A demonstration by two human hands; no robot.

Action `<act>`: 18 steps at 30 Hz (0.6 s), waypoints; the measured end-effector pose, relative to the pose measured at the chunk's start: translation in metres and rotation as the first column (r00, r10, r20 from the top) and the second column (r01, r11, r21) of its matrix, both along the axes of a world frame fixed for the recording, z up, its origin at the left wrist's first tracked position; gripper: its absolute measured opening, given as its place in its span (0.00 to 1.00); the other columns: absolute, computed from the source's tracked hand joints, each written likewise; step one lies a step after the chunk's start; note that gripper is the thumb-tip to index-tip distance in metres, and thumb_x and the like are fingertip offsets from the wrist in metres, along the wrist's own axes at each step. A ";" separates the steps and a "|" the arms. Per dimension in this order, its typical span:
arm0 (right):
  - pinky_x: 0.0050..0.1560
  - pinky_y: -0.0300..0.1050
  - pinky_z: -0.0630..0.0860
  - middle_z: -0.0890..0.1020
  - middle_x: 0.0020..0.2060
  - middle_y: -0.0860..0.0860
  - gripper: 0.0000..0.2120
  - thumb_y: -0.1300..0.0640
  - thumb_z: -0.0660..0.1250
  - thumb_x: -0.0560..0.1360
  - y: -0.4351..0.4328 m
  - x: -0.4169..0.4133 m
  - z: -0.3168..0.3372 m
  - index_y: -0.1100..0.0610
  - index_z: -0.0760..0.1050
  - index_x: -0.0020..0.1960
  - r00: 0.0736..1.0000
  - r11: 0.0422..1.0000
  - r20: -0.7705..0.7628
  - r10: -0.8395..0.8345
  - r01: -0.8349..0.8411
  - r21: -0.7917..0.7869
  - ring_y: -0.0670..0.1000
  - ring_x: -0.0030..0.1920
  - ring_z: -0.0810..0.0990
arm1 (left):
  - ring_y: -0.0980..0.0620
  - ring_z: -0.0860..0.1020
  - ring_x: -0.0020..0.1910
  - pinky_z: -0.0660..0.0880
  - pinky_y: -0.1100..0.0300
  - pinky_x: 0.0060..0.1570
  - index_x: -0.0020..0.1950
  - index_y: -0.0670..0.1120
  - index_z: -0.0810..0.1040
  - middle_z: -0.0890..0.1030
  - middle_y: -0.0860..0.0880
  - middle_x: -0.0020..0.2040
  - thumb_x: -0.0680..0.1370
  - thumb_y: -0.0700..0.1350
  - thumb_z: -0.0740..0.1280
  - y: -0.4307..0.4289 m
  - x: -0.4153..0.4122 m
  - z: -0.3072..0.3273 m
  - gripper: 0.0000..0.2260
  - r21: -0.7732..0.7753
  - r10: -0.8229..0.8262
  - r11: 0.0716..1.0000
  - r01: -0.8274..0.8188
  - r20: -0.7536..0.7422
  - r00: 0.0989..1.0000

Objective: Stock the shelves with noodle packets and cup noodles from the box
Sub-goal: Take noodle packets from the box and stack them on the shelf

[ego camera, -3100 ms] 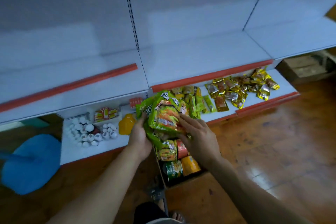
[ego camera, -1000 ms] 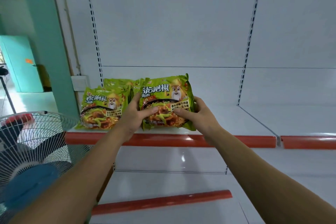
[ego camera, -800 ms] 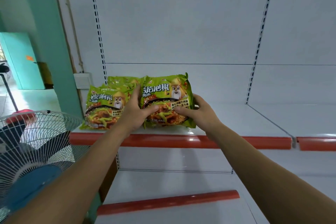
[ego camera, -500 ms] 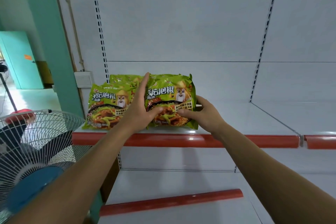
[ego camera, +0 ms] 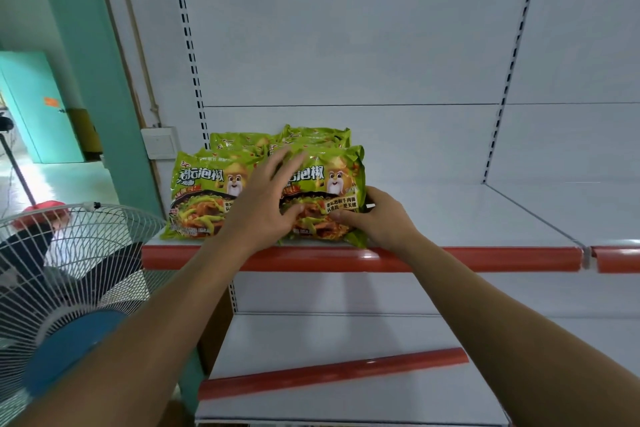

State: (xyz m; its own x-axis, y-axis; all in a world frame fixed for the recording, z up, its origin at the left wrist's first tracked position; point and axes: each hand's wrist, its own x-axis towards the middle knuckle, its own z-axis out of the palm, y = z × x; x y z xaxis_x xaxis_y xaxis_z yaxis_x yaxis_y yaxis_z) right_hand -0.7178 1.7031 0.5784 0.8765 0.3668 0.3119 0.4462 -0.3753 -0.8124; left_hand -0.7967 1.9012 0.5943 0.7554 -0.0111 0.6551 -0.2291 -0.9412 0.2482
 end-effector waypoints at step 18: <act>0.59 0.51 0.78 0.77 0.63 0.50 0.42 0.39 0.76 0.67 -0.013 -0.005 -0.001 0.53 0.66 0.74 0.993 1.000 -0.116 -0.009 0.010 0.007 0.50 0.59 0.79 | 0.48 0.50 0.79 0.54 0.45 0.74 0.81 0.55 0.52 0.48 0.51 0.81 0.73 0.57 0.73 -0.003 -0.006 -0.007 0.42 0.018 0.078 0.997 -0.079 0.034 0.996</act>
